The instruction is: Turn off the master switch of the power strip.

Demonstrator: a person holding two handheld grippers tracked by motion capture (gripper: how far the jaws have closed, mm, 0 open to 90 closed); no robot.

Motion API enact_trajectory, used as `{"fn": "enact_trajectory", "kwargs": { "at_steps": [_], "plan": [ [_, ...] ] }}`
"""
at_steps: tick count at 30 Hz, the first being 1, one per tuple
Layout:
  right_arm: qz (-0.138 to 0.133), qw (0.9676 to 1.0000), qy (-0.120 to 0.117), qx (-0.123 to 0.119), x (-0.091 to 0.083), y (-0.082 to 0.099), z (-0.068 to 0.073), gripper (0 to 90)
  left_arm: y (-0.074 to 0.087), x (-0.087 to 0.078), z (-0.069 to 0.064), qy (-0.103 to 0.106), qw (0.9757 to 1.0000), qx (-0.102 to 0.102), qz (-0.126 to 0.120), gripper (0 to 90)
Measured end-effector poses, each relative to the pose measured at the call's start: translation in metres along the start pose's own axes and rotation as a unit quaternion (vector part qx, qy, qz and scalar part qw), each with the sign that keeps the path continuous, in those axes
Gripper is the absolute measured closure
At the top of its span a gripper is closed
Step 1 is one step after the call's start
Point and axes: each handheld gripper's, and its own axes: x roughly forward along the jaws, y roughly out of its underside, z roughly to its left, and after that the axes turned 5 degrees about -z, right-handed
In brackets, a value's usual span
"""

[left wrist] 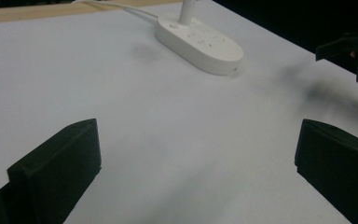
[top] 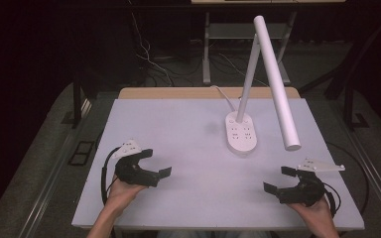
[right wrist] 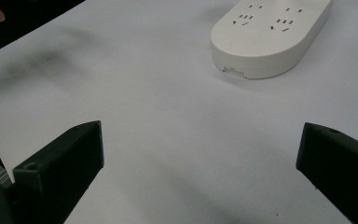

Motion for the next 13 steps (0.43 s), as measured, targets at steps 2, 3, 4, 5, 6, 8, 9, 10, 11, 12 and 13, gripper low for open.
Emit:
{"fn": "enact_trajectory", "kwargs": {
  "at_steps": [2, 3, 4, 5, 6, 8, 9, 10, 11, 12, 13],
  "plan": [
    [0.000, 1.0000, 0.000, 0.000, 0.000, 0.000, 0.000, 0.0, 0.008, -0.003, -0.002, -0.002, 1.0000, -0.001, 0.003, 0.0],
    [0.000, 1.0000, 0.001, 0.000, 0.000, 0.000, 0.000, 0.0, 0.010, -0.004, -0.003, -0.002, 1.0000, -0.001, 0.002, 0.0],
    [0.000, 1.0000, 0.001, 0.000, 0.000, 0.000, 0.000, 0.0, 0.013, -0.006, -0.004, -0.001, 1.0000, -0.002, 0.003, 0.0],
    [0.001, 1.0000, 0.001, 0.000, 0.000, 0.000, 0.000, 0.0, 0.017, -0.007, -0.005, -0.001, 1.0000, -0.001, 0.005, 0.0],
    [0.001, 1.0000, 0.001, 0.000, 0.000, 0.000, -0.001, 0.0, 0.020, -0.008, -0.007, -0.002, 1.0000, -0.001, 0.005, 0.0],
    [0.002, 1.0000, 0.000, 0.002, 0.001, 0.000, 0.000, 0.0, 0.026, -0.009, -0.011, -0.003, 1.0000, 0.000, 0.006, 0.0],
    [0.002, 1.0000, 0.000, 0.001, 0.001, 0.000, 0.000, 0.0, 0.028, -0.010, -0.012, -0.003, 1.0000, 0.001, 0.008, 0.0],
    [0.002, 1.0000, 0.000, 0.001, 0.001, 0.000, 0.000, 0.0, 0.029, -0.011, -0.013, -0.004, 1.0000, 0.001, 0.009, 0.0],
    [0.002, 1.0000, 0.000, 0.001, 0.001, 0.000, 0.000, 0.0, 0.031, -0.011, -0.013, -0.003, 0.9999, 0.003, 0.010, 0.0],
    [0.002, 1.0000, 0.000, 0.001, 0.001, 0.000, 0.000, 0.0, 0.032, -0.011, -0.013, -0.004, 0.9999, 0.001, 0.010, 0.0],
    [0.002, 1.0000, 0.000, 0.002, 0.001, 0.000, 0.000, 0.0, 0.034, -0.011, -0.013, -0.005, 0.9999, -0.002, 0.010, 0.0]
  ]
}}
